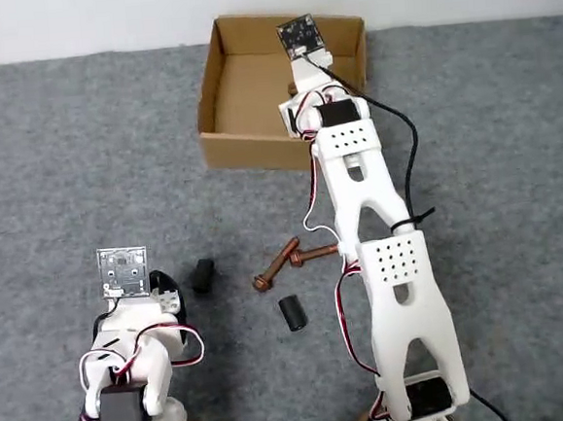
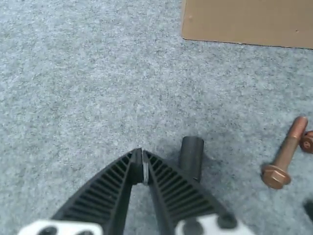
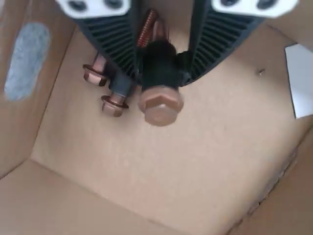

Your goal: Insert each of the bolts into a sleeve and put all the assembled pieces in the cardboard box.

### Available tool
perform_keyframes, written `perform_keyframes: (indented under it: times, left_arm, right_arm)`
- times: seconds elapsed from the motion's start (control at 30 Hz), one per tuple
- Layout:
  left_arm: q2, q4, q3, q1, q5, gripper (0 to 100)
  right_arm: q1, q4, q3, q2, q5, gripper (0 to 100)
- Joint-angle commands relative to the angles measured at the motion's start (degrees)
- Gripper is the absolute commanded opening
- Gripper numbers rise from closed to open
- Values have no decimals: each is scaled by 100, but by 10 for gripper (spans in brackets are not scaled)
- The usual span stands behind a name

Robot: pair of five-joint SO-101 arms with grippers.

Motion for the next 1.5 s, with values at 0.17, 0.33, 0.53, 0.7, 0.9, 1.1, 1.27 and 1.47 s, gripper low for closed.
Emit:
perform_keyframes:
  times: [0.17, 0.33, 0.53, 0.7, 0.9, 1.1, 1.27, 1.47]
  left_arm:
    - [0, 44, -22, 9, -26, 7]
    - [0, 44, -22, 0, -26, 7]
    - [0, 44, -22, -35, -35, 7]
    - [-9, 9, -22, -352, -466, 7]
    - [-9, 35, -22, -466, -1591, 7]
    - [-9, 9, -22, -475, -1749, 8]
    - [-9, -167, -22, -624, -1749, 8]
    - [0, -360, -22, -897, -1732, 8]
  right_arm:
    - [-268, 989, -1248, -57, 105, 142]
    - [-426, 1763, -2303, -57, 123, 15]
    - [-664, 3503, -2629, -541, 88, 20]
    - [-831, 4549, -2629, -945, 88, 20]
    - [-840, 4541, -2215, -1393, 53, 20]
    - [-875, 4541, 79, -2862, -457, 20]
    - [-1051, 4523, 2796, -4532, -862, 20]
    - [-1297, 4505, 5108, -6097, -1336, 20]
